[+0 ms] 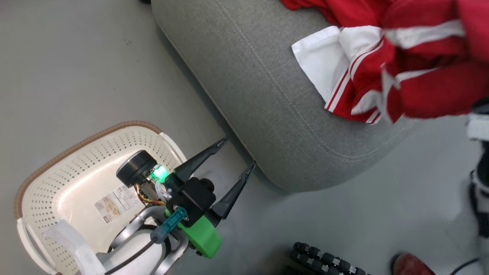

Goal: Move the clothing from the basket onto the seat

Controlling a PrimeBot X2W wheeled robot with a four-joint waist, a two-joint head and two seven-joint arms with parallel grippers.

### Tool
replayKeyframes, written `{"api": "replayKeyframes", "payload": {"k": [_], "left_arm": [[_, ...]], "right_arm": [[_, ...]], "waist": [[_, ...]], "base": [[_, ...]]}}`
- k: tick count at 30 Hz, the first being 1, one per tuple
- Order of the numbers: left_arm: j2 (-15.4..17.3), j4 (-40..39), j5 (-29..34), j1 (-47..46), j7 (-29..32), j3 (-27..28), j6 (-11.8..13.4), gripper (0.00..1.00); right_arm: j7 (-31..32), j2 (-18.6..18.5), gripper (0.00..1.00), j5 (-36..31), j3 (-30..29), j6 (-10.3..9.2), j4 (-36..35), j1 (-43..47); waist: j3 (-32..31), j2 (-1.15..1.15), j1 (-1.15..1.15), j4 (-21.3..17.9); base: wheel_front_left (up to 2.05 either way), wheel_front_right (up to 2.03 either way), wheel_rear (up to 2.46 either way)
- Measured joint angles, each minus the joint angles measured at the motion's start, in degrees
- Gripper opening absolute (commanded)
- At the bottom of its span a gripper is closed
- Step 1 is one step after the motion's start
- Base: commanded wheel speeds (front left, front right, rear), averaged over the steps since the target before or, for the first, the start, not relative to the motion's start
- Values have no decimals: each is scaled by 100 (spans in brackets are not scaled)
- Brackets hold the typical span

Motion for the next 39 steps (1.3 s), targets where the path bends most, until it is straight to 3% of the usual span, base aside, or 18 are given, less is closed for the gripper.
{"api": "replayKeyframes", "payload": {"k": [6, 12, 18, 24, 25, 26, 31, 39], "left_arm": [[7, -460, 109, -248, 235, -35, 21, 100], [65, -699, 211, -509, 385, -49, 9, 100], [27, -680, 277, -777, 346, -75, -52, 100], [-38, -549, 265, -852, 256, -96, -60, 100], [-42, -524, 255, -853, 241, -97, -62, 100], [-43, -499, 231, -854, 222, -94, -60, 100], [-107, -339, 153, -850, 77, -88, -20, 100], [-172, 92, -114, -348, -517, 153, 383, 100]], "right_arm": [[0, -1005, 0, 225, -867, -1, 565, -1195], [0, -1596, 0, 238, -972, -1, 1436, -2144], [1, -1575, 0, 146, -588, -1, 2854, -2622], [0, -1261, 1, 122, -355, 1, 3826, -2904], [1, -1229, 41, 115, -388, 1, 3940, -2919], [0, -1203, 100, 78, -442, 1, 4010, -2924], [0, -1035, 100, -41, -714, 1, 3883, -2704], [0, -878, 100, -303, -690, 1, 2962, -1094]], "waist": [[521, 0, 0, 177], [1049, 0, 0, 462], [1477, 0, 1, 820], [1697, 0, 1, 1172], [1714, 0, 1, 1215], [1720, 0, 1, 1249], [1580, 0, 1, 1299], [975, 0, 0, 1252]], "base": [[0, 0, 0], [0, 0, 0], [0, 0, 0], [0, 0, 0], [0, 0, 0], [0, 0, 0], [0, 0, 0], [0, 0, 0]]}}
